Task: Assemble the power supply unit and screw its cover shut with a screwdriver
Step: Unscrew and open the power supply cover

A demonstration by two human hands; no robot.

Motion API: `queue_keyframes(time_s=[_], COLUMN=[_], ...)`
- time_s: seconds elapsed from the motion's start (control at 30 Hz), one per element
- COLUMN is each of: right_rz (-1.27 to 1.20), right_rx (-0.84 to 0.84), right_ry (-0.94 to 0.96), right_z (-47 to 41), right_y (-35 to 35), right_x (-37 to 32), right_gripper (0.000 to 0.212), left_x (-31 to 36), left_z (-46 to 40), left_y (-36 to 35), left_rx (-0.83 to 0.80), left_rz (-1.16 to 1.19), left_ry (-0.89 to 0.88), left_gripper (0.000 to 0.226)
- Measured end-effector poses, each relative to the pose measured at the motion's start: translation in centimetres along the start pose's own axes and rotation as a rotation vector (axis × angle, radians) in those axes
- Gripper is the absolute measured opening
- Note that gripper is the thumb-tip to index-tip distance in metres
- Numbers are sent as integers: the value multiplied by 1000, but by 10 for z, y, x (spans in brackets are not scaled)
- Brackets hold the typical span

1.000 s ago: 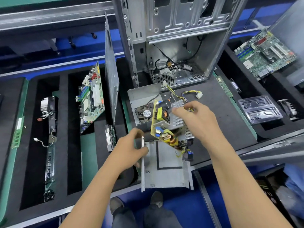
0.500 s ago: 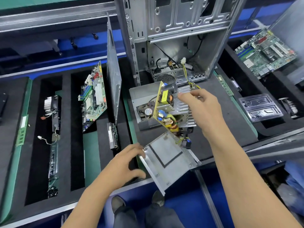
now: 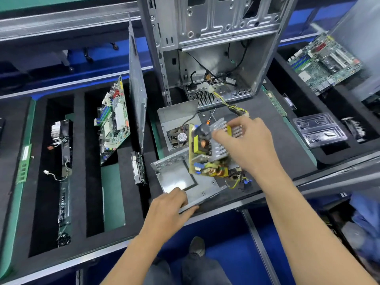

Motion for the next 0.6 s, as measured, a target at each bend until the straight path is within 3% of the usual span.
queue_keyframes(time_s=[0.07, 0.17, 0.33, 0.4, 0.5, 0.6], right_rz=[85, 223, 432, 450, 480, 506], right_rx=[-31, -80, -115, -132, -148, -147], right_ry=[47, 133, 330, 355, 356, 341], right_z=[5, 13, 27, 29, 33, 36], right_y=[-14, -35, -71, -85, -108, -127], right_x=[-2, -7, -21, -26, -27, -22], right_gripper=[46, 46, 61, 64, 69, 71], left_x=[-2, -15, -41, -43, -49, -52], left_z=[1, 5, 19, 22, 24, 19], left_y=[0, 4, 13, 9, -2, -6], left_rx=[-52, -152, 28, 35, -42, -132], left_rz=[58, 272, 459, 534, 676, 691], left_ry=[22, 199, 484, 552, 643, 650], left_gripper=[48, 52, 50, 77, 142, 153])
Point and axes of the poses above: each hand's wrist, its own z-axis away from the middle knuckle, its own y-axis out of the back of the hand, x = y × z, the point moved 5 cm from there along -z, towards the middle knuckle, and after that the axes turned 5 degrees about -z, right-handed, at the moved point
